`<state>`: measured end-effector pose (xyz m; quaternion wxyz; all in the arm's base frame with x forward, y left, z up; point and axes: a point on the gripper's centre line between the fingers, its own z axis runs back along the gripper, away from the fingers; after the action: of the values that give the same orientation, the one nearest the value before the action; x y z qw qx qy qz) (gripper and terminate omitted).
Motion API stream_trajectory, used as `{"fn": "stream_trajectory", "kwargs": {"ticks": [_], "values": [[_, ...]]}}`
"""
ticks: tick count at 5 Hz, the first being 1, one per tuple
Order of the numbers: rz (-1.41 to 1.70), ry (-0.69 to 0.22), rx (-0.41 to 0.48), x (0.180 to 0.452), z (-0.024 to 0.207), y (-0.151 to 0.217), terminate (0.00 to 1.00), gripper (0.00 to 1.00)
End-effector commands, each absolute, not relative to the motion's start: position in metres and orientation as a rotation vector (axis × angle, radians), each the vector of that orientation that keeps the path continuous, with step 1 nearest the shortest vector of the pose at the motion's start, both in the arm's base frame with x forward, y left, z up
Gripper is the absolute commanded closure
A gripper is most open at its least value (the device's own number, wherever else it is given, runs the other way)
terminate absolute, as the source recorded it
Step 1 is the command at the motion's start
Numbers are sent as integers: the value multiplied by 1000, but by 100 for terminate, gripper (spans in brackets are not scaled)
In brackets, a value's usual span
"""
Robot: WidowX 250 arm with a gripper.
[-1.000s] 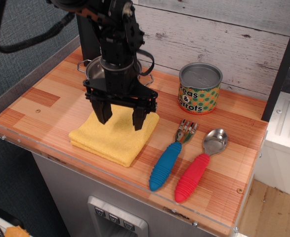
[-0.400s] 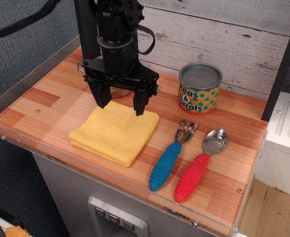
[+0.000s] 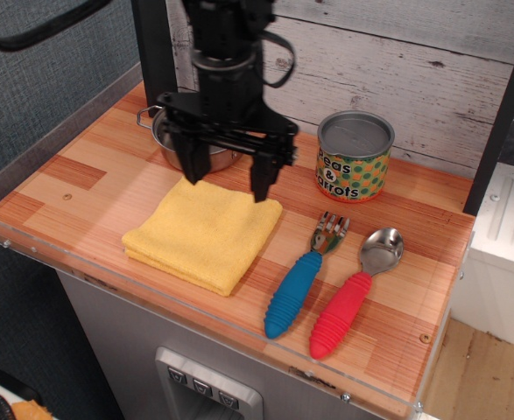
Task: Slide the yellow rag towards the blue fork.
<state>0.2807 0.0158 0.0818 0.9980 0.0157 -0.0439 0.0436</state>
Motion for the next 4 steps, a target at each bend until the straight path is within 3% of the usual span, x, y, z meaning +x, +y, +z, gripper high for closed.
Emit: {"fn": "stream_trajectory", "kwargs": {"ticks": [1, 4], "values": [[16, -137, 29, 278, 102, -5, 0, 0], [-84, -124, 23, 254, 107, -44, 0, 0]]}}
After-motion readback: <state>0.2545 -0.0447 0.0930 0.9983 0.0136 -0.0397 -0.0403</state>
